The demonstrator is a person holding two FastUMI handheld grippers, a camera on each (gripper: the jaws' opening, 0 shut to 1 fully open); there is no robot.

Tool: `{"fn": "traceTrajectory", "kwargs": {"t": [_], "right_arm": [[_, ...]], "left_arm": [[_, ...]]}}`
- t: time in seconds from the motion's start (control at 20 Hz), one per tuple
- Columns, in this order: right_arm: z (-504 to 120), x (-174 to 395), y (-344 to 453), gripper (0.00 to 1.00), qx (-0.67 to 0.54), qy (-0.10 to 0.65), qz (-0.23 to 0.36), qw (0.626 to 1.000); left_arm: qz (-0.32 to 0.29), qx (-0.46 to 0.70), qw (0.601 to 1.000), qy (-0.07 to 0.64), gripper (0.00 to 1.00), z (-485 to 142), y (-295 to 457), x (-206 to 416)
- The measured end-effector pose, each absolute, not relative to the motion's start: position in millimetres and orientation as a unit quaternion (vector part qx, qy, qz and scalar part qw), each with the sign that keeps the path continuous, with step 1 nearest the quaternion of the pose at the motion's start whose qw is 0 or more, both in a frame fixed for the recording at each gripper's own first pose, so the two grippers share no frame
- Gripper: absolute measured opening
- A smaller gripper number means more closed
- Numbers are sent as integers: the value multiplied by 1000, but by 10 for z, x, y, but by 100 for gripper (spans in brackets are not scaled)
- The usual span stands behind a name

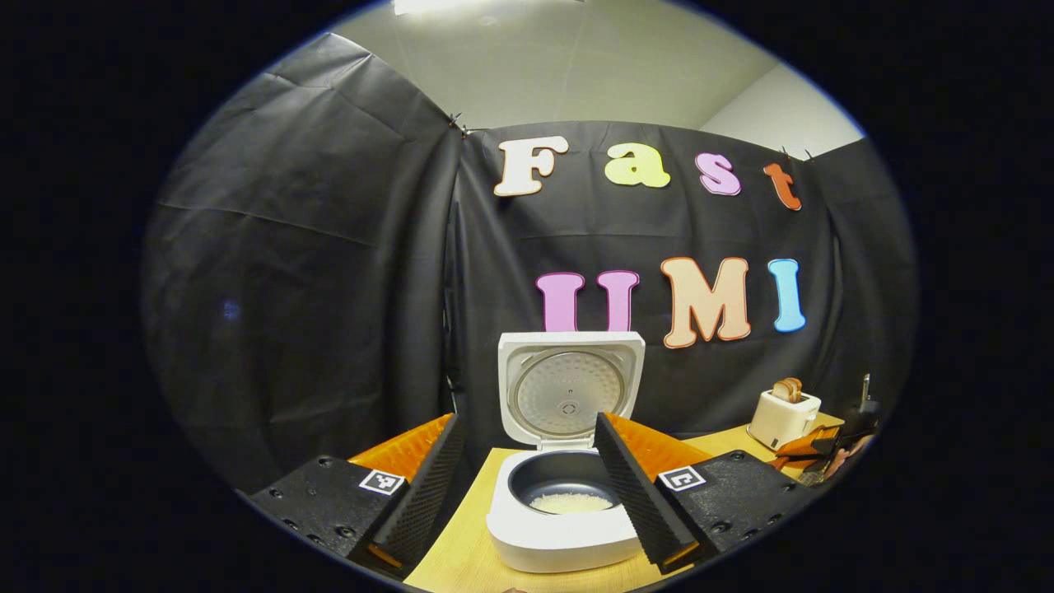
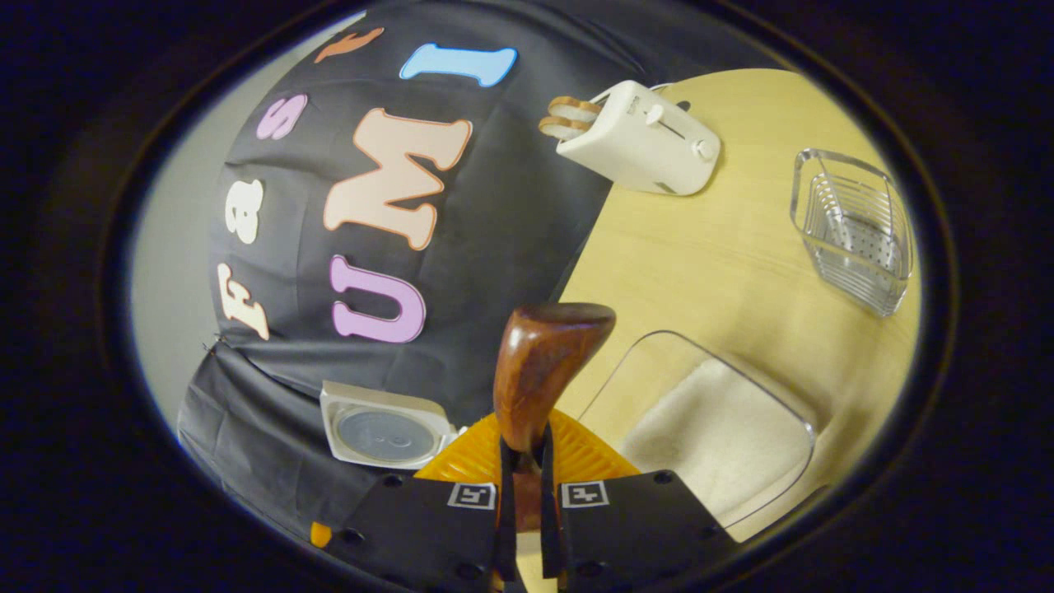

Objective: Close the left gripper, press the button to open the rice cooker; take a wooden spoon from the chopstick holder with the right hand, scoop a spoonful of rice and pour it into the rice cooker, then put the wooden spoon back into the chopstick holder.

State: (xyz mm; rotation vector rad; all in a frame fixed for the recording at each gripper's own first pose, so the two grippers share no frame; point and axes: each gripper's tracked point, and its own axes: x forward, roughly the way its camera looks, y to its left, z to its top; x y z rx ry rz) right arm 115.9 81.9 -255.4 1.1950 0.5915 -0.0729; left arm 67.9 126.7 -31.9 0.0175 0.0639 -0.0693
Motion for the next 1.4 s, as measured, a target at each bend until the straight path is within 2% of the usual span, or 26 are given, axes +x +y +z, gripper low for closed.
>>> {"fn": "traceTrajectory", "kwargs": {"t": [0.1,0.15,0.2,0.35,0.45,0.55,0.7,0.75,0.9,1.0,1.05,1.3,1.35,1.4], "right_arm": [[-2442,1221,965,15,557,271,-19,785],[-2375,1264,1058,15,558,270,-10,785],[-2309,1321,1146,17,560,268,-2,784],[-2095,1480,1438,17,559,261,23,787],[-1989,1597,1643,13,552,258,37,792],[-1887,1705,1868,15,538,257,53,801],[-1764,1906,2172,17,516,251,71,816],[-1737,1960,2290,13,509,251,76,820],[-1731,2123,2606,17,479,254,85,836],[-1777,2224,2768,17,450,256,85,852],[-1803,2266,2843,12,431,256,84,861],[-1943,2432,3197,14,318,253,93,909],[-1973,2449,3265,12,298,254,97,915],[-2000,2452,3317,14,281,255,99,920]], "left_arm": [[-32,5,999,33,95,-328,1317,676],[-30,4,999,34,99,-336,1347,673],[-27,3,999,34,95,-353,1394,661],[-19,-1,999,33,95,-352,1526,646],[-13,-1,999,34,95,-372,1627,637],[-6,-3,999,34,99,-386,1735,636],[5,-8,999,37,98,-411,1904,621],[8,-10,999,38,94,-418,1955,616],[21,-18,999,41,93,-453,2103,583],[28,-19,999,41,93,-454,2193,580],[32,-20,998,42,93,-469,2229,578],[47,-25,997,48,93,-541,2409,558],[49,-26,997,49,97,-560,2440,562],[51,-27,997,49,93,-568,2471,561]]}}
